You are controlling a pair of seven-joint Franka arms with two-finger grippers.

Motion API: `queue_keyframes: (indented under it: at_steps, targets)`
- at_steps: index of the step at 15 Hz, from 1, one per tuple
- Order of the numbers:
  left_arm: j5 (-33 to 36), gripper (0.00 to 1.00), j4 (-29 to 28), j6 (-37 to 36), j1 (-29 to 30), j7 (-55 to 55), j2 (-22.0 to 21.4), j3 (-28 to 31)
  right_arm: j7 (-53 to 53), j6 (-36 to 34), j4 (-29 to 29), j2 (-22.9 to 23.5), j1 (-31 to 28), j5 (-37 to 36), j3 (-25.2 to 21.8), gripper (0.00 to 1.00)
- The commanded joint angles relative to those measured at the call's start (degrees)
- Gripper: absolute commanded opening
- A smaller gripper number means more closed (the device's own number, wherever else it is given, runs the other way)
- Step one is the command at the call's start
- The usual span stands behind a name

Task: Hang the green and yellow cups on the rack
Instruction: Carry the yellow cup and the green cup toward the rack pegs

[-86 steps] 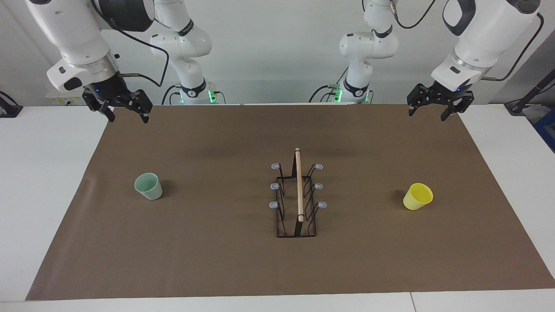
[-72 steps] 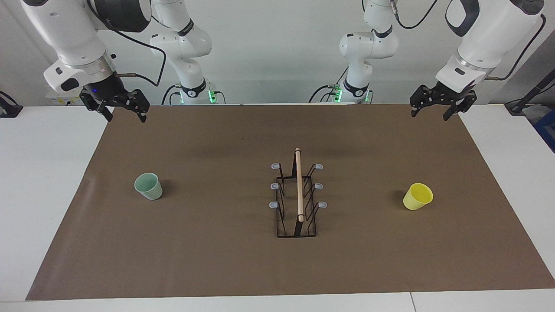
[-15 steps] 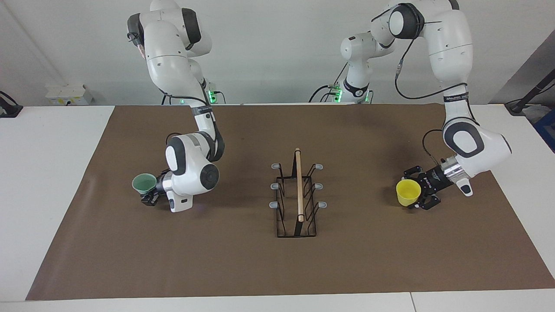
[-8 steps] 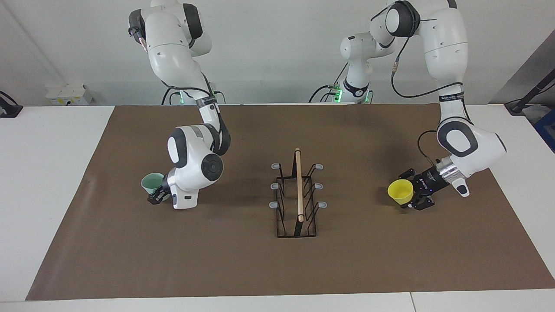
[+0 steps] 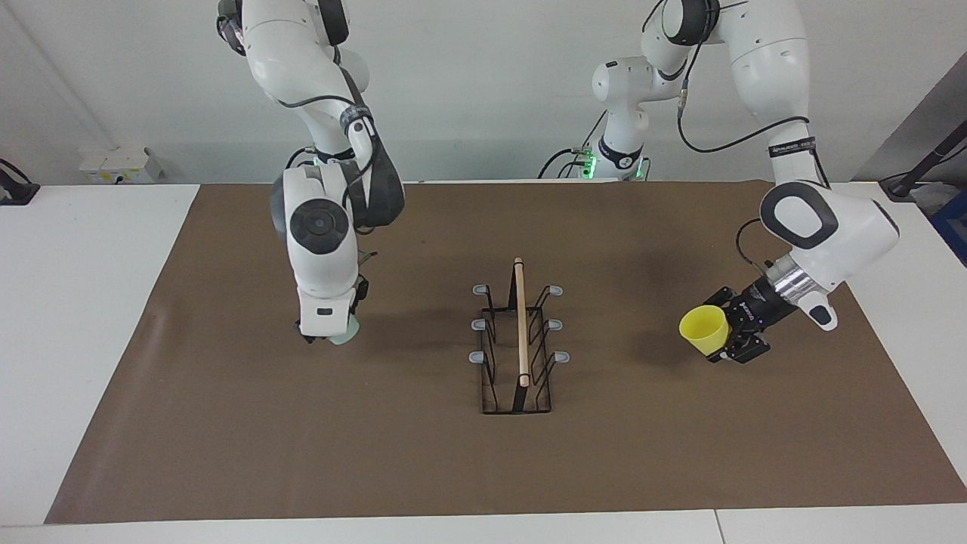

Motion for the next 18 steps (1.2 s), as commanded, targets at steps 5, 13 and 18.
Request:
queue_keyframes:
  at_steps: [5, 13, 18]
  targets:
    - [17.3, 0.00, -1.0, -2.2, -9.8, -5.2, -10.5, 1.1, -6.5, 4.9, -5.2, -10.6, -1.9, 27.8, 0.6, 0.00]
    - [47.7, 0.00, -6.2, 2.4, -25.1, -10.8, -16.1, 0.9, -34.4, 14.3, -22.8, -22.8, -5.4, 63.1, 0.5, 0.00]
    - [61.9, 0.00, -15.4, 22.5, -29.2, -18.0, -17.1, 0.8, -49.9, 17.6, -32.0, -26.5, -6.0, 81.7, 0.6, 0.00]
